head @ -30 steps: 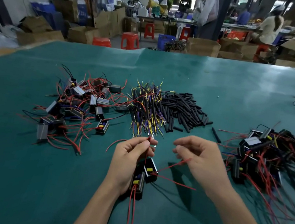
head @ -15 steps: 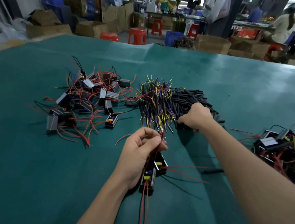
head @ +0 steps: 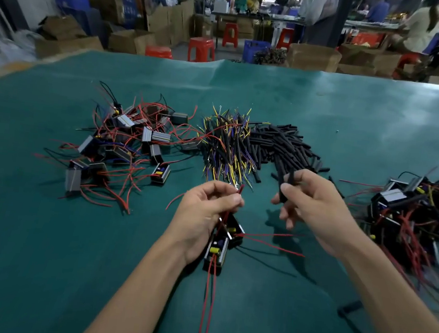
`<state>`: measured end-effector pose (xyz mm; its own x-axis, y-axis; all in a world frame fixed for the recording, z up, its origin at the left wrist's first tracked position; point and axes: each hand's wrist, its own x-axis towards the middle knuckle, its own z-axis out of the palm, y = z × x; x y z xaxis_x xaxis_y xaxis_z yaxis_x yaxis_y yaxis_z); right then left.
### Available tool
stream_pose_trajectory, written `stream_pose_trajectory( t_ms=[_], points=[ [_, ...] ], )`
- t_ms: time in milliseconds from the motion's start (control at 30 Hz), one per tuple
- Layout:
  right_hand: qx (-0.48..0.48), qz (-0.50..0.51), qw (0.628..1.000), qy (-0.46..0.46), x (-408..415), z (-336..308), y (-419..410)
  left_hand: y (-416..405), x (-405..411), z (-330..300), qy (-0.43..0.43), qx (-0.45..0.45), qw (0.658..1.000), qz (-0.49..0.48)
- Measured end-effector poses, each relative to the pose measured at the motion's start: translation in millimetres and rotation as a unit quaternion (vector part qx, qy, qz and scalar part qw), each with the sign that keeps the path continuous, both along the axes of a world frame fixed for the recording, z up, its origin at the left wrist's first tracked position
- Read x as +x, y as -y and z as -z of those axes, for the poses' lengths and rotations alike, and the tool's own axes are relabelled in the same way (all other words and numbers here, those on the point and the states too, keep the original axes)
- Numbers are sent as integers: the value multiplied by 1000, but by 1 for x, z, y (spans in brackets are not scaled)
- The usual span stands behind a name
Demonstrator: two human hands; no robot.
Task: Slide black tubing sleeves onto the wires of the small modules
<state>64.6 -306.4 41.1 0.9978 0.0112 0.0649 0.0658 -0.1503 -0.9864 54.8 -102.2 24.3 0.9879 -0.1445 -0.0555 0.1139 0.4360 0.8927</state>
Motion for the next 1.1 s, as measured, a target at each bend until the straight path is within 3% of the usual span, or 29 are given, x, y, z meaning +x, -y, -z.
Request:
stream_pose_trajectory(
  t_ms=[167,333,467,700,833,933,1033,1100],
  points=[
    [-31,127,991,41,11,28,1,20,8,-12,-48,5,998,33],
    [-73,154,982,79,22,41,3,14,13,-5,-55,-26,998,26],
    [-51,209,972,98,22,37,2,13,15,2,-29,-4,999,37],
    [57,163,981,91,16,2,10,17,16,2,-17,13,999,35],
    [96,111,970,194,-7,-64,20,16,18,4,-10,13,999,41],
    [-36,89,951,294,-65,-92,63,13,18,6,-3,20,999,39],
    [-320,111,910,239,-146,-49,93,9,22,9,3,27,998,54],
    [-479,79,856,175,-184,-6,92,9,25,9,6,21,997,68]
  ],
)
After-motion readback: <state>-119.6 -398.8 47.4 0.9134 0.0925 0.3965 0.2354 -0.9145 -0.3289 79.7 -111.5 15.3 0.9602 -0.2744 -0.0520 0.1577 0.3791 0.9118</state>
